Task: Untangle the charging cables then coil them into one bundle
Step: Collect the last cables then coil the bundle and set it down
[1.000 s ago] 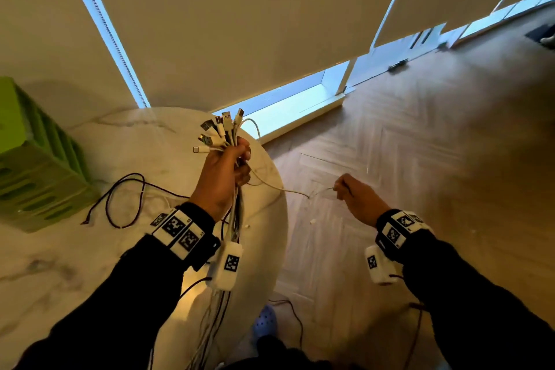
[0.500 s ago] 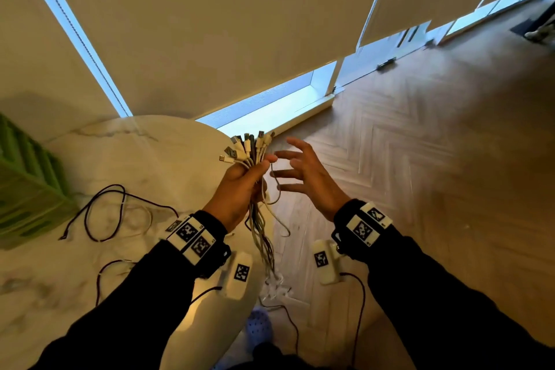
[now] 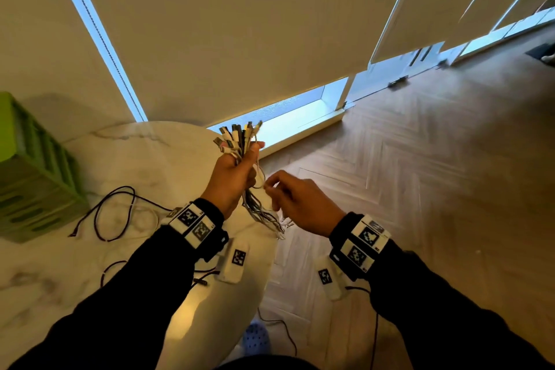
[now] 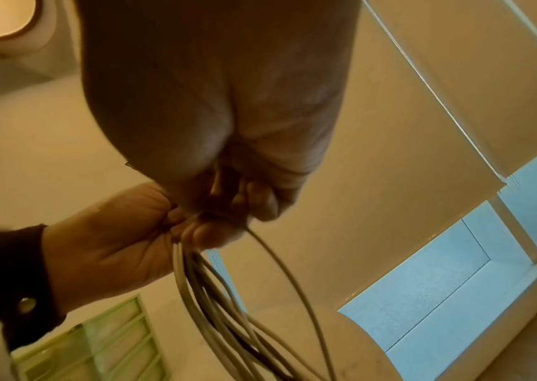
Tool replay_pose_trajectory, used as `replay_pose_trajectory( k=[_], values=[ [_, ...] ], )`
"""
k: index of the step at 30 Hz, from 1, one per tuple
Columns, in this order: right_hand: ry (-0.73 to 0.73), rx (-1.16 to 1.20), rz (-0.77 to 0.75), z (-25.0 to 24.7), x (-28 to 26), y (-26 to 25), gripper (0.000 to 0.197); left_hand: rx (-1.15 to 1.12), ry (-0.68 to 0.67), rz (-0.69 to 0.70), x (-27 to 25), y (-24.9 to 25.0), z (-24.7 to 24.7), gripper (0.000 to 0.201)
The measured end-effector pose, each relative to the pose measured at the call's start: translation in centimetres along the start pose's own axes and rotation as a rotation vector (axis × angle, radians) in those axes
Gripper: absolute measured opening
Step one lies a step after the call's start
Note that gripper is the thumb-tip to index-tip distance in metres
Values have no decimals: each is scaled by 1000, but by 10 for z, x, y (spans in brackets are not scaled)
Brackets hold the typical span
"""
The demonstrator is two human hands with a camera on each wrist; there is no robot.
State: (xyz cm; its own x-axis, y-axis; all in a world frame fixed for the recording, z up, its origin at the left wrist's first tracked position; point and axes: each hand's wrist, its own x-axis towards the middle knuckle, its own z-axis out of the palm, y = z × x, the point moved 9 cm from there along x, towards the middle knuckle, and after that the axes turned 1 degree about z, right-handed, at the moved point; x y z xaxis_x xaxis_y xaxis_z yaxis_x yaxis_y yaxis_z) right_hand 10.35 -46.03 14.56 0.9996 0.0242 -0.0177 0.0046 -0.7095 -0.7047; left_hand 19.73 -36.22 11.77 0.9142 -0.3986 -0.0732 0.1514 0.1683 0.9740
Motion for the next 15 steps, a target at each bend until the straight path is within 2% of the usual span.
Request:
replay_pose_trajectory(
  k=[3,5,6,8,9,10,11,12,13,15],
  values=[
    [153,-51,52,-33,4,28,17,-178,96,-36,11,2,-16,30],
    [129,-208,206,-47,3,75,19,-306,79,-83,13,1,-22,33],
    [39,-341,323,-47,-1,103,20,-347,59,-102,13,0,-23,34],
    [-241,-586,590,-38,-22,157,23,-378,-1,-127,10,-1,-20,36],
    [-366,-650,683,-32,-34,175,33,-382,-35,-131,7,0,-15,36],
    [-439,-665,708,-26,-41,181,53,-381,-64,-129,5,2,-10,36],
    [-464,-626,652,-16,-39,175,76,-374,-86,-129,3,2,-4,38],
    [-455,-549,535,-6,-32,155,94,-338,-111,-126,2,2,2,41],
    [-423,-439,400,3,-23,125,104,-275,-152,-109,1,2,10,42],
    [-317,-132,190,17,-5,66,105,-51,-284,-36,-3,2,28,43]
  ],
)
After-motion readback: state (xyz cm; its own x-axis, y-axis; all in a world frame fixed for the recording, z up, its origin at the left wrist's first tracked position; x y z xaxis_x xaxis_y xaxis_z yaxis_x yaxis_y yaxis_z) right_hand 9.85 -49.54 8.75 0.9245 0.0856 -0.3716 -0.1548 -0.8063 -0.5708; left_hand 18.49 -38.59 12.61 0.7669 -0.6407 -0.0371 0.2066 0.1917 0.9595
